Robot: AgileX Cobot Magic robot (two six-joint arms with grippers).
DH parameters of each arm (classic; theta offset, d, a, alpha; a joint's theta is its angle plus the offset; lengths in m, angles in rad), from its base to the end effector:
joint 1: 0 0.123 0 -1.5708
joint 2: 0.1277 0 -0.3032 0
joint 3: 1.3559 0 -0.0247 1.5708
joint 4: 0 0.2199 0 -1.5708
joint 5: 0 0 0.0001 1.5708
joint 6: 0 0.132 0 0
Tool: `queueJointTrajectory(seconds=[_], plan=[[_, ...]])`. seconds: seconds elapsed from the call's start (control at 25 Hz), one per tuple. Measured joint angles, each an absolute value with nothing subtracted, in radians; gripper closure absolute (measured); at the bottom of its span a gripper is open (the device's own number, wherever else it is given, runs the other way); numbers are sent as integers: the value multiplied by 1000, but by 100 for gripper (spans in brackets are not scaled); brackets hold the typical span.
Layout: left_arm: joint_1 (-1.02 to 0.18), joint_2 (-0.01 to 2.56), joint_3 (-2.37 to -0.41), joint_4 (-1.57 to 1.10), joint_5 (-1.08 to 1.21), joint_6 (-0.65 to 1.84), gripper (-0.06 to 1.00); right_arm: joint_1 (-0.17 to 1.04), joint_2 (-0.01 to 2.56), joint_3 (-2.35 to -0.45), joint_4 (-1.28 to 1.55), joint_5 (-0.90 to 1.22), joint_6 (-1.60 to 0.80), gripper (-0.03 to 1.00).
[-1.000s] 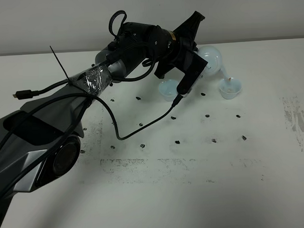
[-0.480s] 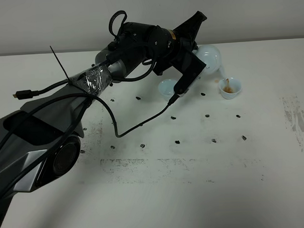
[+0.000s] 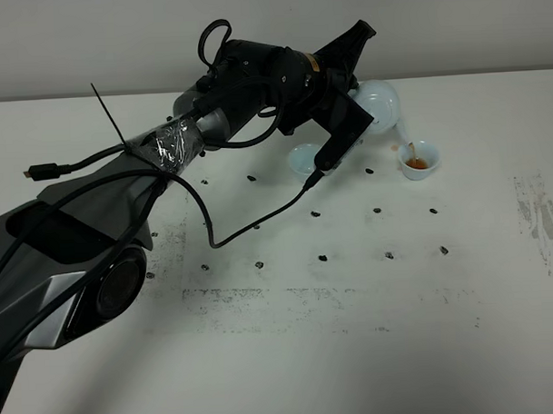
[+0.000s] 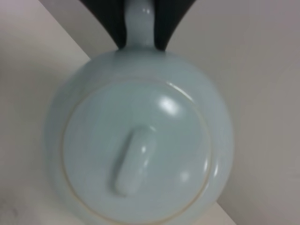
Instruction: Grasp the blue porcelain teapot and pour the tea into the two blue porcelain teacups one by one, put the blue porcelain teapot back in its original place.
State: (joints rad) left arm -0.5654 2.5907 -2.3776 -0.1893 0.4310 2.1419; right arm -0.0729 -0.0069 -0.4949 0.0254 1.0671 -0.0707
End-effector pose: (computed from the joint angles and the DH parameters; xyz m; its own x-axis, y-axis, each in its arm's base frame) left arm 0.5094 -0.3355 0.1755 0.7157 0.6339 0.2931 0.1774 -0.5710 0.8015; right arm -0.0145 0.0040 0.2414 -0.4611 -0.0249 -0.8870 0.0262 0.9988 -0.0417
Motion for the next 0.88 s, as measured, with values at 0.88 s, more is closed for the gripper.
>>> queueJointTrajectory(seconds=[0.88], plan=[[-570, 2594, -2378, -166, 368, 2142, 91, -73, -7, -495, 25, 1067, -71, 39]])
